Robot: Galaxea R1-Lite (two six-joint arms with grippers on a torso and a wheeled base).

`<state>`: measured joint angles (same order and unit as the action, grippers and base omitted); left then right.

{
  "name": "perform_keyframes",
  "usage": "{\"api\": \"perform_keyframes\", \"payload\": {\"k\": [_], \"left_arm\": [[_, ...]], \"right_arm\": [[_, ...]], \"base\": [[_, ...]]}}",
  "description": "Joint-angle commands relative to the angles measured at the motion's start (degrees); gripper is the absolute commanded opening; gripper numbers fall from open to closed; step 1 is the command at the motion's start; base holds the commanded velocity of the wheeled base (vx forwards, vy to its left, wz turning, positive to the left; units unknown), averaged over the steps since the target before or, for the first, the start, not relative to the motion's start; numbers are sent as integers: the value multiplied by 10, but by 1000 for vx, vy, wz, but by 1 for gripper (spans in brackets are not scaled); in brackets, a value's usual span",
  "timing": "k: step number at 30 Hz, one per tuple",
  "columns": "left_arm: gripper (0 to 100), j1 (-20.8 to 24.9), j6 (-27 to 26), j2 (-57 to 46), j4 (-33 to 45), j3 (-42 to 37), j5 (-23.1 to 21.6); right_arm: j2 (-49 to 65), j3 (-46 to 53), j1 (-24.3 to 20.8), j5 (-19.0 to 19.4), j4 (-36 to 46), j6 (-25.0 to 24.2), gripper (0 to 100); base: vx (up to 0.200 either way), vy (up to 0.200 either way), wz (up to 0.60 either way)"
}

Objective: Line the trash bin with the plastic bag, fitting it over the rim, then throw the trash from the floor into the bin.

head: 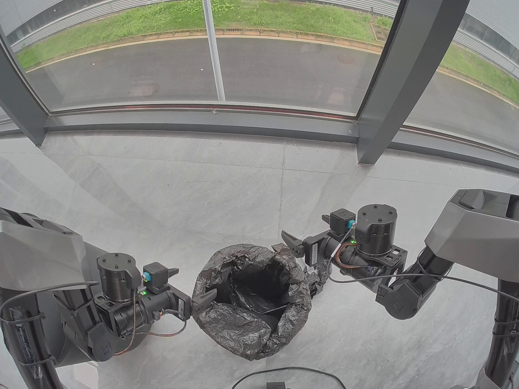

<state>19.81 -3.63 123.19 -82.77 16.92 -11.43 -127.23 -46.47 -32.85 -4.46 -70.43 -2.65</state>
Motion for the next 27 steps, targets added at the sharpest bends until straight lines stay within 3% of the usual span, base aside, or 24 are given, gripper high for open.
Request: {"api": "perform_keyframes", "payload": {"k": [1, 7, 12, 27], "left_arm": [[100, 19, -11, 43, -6, -21, 4], [100, 38, -8, 79, -9, -16, 6], [100, 23, -9, 131, -37, 32, 67], [100, 11, 24, 136, -46, 72, 82]], "right_arm": [[4, 2, 2, 2, -4, -4, 100], [4, 3, 5, 2, -4, -5, 100], [0, 2, 6, 2, -4, -5, 100], [-6, 2, 6, 2, -4, -5, 100]], "base": [[0, 0, 0], [0, 0, 0], [0, 0, 0], [0, 0, 0]]}}
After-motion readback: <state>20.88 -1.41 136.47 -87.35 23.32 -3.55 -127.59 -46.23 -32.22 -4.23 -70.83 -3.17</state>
